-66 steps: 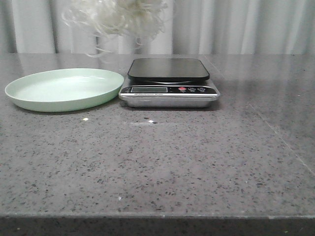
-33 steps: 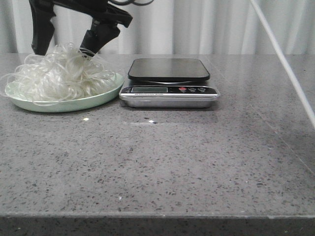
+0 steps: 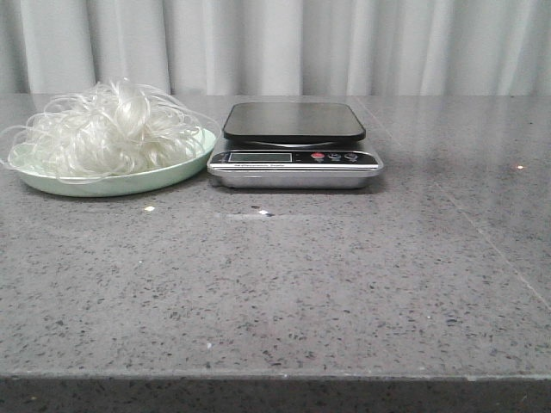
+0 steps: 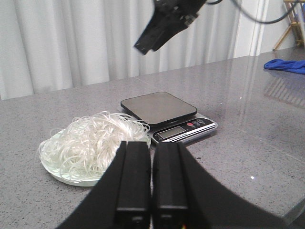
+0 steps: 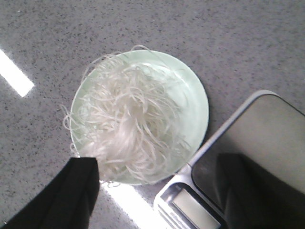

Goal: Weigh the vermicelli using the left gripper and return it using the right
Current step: 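Open the right gripper and raise it away from the plate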

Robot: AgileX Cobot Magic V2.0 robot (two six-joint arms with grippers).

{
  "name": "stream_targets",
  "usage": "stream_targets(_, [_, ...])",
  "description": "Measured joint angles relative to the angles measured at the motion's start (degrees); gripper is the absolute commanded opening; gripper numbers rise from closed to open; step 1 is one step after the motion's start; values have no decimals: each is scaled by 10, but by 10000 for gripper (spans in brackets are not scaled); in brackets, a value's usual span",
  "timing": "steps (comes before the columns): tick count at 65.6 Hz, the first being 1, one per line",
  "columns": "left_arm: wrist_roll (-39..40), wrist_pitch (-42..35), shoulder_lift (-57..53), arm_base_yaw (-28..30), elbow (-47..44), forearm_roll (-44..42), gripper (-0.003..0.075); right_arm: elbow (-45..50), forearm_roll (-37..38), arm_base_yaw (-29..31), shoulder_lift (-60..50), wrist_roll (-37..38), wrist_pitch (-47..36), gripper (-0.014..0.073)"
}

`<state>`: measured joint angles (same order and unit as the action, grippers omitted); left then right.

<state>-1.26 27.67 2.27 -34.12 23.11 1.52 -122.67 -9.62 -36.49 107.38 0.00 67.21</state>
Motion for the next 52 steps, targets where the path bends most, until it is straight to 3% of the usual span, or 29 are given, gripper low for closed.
stream_targets(31, [0, 0, 0, 0, 0, 0, 127, 457, 31, 89, -376, 0, -182, 596])
stream_targets(52, [0, 0, 0, 0, 0, 0, 127, 700, 33, 97, -611, 0, -296, 596])
